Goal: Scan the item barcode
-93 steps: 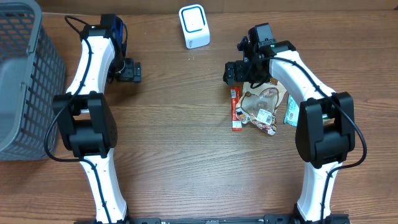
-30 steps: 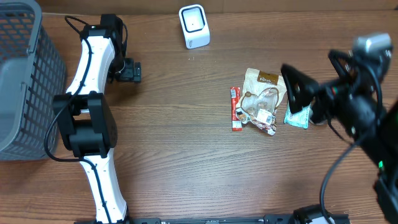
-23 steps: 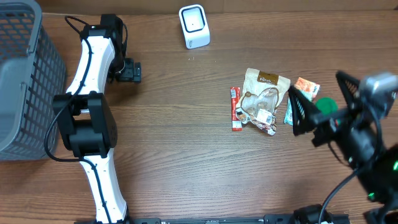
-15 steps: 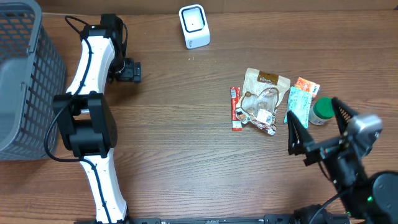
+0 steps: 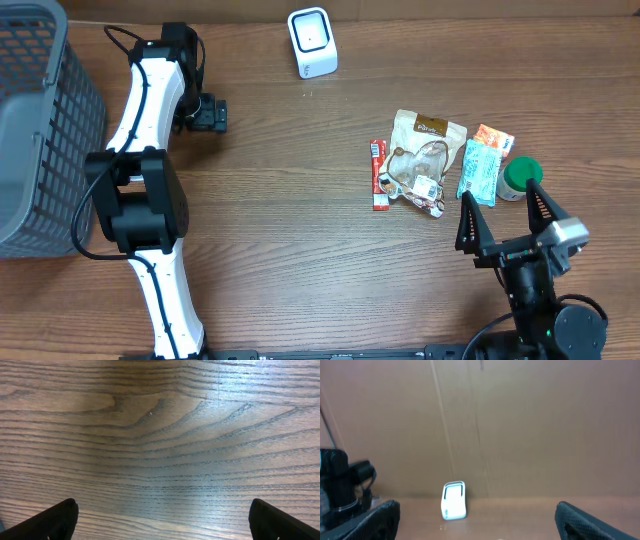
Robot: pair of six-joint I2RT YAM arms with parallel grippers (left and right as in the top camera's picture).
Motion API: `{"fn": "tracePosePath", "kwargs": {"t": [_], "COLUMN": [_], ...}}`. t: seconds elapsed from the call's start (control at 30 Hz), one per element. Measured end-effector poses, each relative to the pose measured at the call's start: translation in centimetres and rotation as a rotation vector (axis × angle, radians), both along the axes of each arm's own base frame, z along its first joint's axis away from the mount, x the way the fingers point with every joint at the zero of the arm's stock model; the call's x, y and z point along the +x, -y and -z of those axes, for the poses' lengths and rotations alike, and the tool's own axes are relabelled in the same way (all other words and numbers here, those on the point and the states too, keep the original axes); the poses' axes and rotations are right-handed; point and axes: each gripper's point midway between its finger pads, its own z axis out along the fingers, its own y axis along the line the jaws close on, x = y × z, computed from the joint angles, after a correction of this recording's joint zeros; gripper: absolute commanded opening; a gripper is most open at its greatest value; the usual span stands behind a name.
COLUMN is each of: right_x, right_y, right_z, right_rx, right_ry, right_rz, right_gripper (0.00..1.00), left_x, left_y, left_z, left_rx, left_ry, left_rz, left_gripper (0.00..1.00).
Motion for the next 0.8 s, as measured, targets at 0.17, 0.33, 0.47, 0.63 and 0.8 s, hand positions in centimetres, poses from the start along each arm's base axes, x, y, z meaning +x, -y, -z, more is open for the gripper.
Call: {"fn": "tracePosePath", "kwargs": {"t": [0.17, 0.33, 0.47, 0.63, 0.8], "right_x": [-0.1, 0.3, 0.7, 1.5, 2.0], "right_y": [0.3, 0.2, 0.2, 0.1, 0.1], "right_z": [0.2, 1.7, 3.2, 5.9, 7.9], "right_rx": [0.016, 0.024, 0.027, 0.02, 0.014], "right_ry": [0.096, 0.138, 0.142, 0.065, -0.016], "right_rz": [0.01, 0.008, 0.008, 0.009, 0.01], "right_gripper": [1.0, 1.0, 1.0, 1.0, 1.0], "left_x": [0.0, 0.0, 0.0, 0.0, 0.0], "left_y": [0.0, 0.0, 0.0, 0.0, 0.0], "left_z": [0.0, 0.0, 0.0, 0.0, 0.0], "left_rx": [0.0, 0.0, 0.0, 0.0, 0.0], "left_ry": [0.0, 0.0, 0.0, 0.0, 0.0], "left_rz": [0.0, 0.0, 0.0, 0.0, 0.0], "left_gripper": [1.0, 1.0, 1.0, 1.0, 0.99]}}
